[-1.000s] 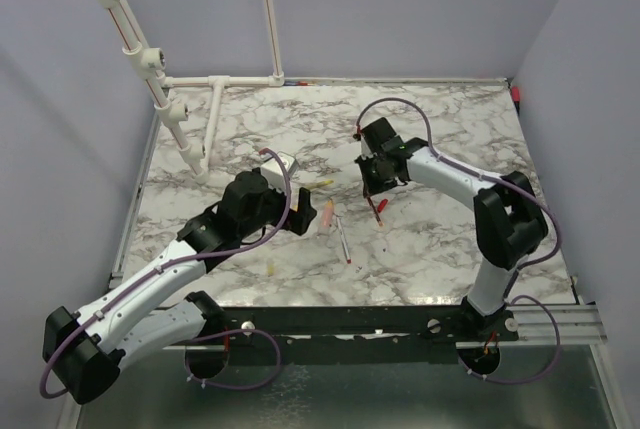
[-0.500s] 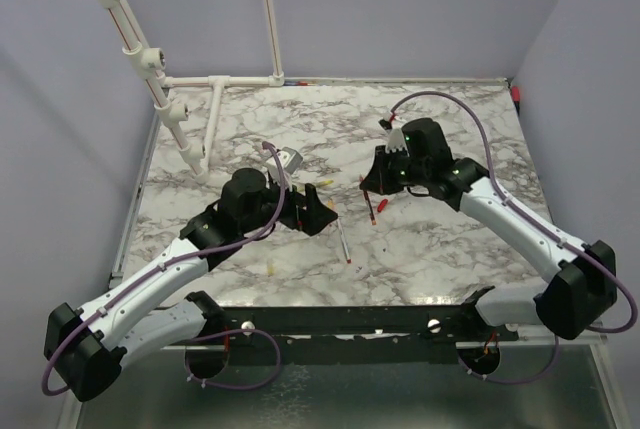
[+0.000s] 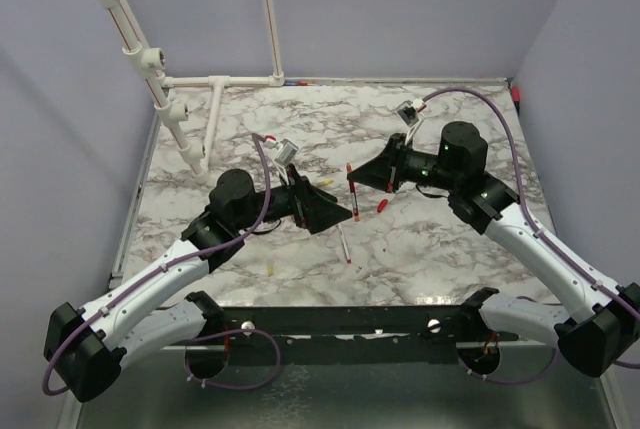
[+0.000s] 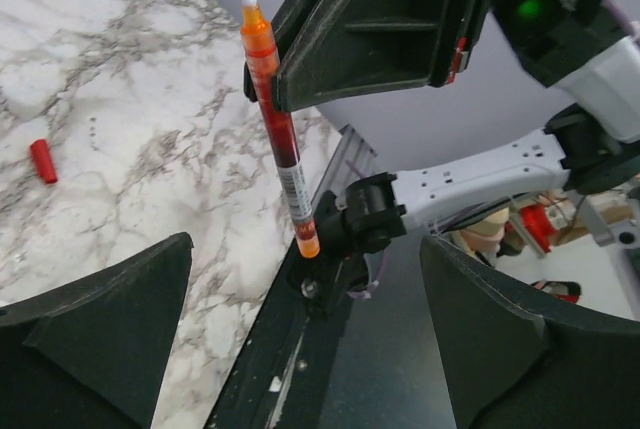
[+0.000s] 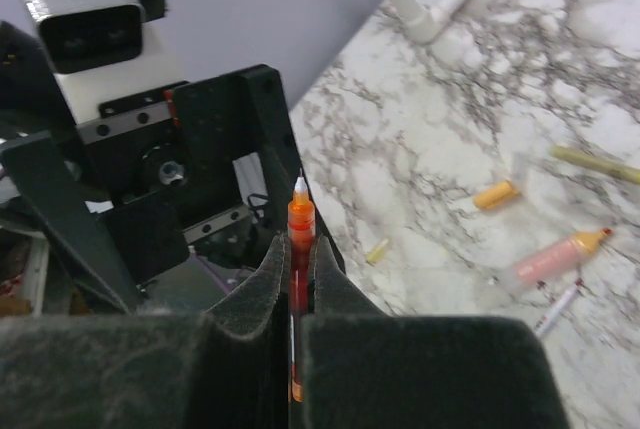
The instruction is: Insert the pens into the pen caps
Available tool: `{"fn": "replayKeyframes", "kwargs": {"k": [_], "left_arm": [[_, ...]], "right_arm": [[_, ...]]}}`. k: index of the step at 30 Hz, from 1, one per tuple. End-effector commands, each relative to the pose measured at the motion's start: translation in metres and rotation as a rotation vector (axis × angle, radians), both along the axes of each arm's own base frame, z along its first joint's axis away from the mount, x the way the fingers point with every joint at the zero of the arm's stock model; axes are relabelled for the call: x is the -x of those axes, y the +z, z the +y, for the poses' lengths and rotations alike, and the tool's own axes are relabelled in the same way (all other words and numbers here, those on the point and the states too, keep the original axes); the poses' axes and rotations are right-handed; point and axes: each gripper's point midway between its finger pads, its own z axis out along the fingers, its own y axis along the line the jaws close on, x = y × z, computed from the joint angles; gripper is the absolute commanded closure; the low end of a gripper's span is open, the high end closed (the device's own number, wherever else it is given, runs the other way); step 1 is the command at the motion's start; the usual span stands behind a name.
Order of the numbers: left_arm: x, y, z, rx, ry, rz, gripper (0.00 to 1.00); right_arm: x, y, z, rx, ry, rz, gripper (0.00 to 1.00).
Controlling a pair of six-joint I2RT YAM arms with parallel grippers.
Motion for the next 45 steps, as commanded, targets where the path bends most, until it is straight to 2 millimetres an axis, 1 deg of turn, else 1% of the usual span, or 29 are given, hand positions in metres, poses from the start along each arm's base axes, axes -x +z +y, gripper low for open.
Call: {"fn": "replayKeyframes", "kwargs": {"k": [1,5,12,19,24,30,35,36,37,39,40,45], "left_arm": [[0.019,0.036,-0.005,0.139,-0.098,-0.023,0.05],[0.023,0.043,-0.006,0.171,-0.12,-0.021,0.07],[0.023,0.049,-0.006,0.213,-0.123,-0.007,0.09],[0.023,0.06,-0.006,0.246,-0.122,-0.017,0.15],[0.024,0.062,-0.006,0.252,-0.126,-0.015,0.25],[0.026,0.059,-0.005,0.254,-0.13,-0.006,0.45],[0.028,0.058,-0.005,0.253,-0.142,-0.003,0.68],[0.028,0.056,-0.005,0.251,-0.141,0.0,0.71],[0.028,0.056,-0.005,0.252,-0.138,0.001,0.78],[0.027,0.056,-0.004,0.255,-0.129,0.007,0.95],[0.026,0.055,-0.004,0.256,-0.123,0.01,1.0],[0.027,0.059,-0.004,0.264,-0.128,0.003,1.0]], "right_arm": [[0.026,0.041,0.013,-0.162,0.15,-0.048,0.99],[0.037,0.054,0.021,-0.222,0.215,-0.048,0.99],[0.045,0.069,0.031,-0.246,0.267,-0.064,0.99],[0.05,0.074,0.044,-0.249,0.296,-0.071,0.99],[0.051,0.072,0.051,-0.238,0.295,-0.077,0.99],[0.051,0.074,0.051,-0.237,0.287,-0.089,0.99],[0.05,0.074,0.052,-0.231,0.284,-0.091,0.99],[0.05,0.074,0.052,-0.231,0.285,-0.091,0.99],[0.05,0.075,0.052,-0.231,0.285,-0.093,0.99],[0.05,0.074,0.052,-0.228,0.282,-0.093,0.99],[0.05,0.074,0.052,-0.226,0.281,-0.094,0.99],[0.051,0.073,0.052,-0.221,0.276,-0.09,0.99]]}}
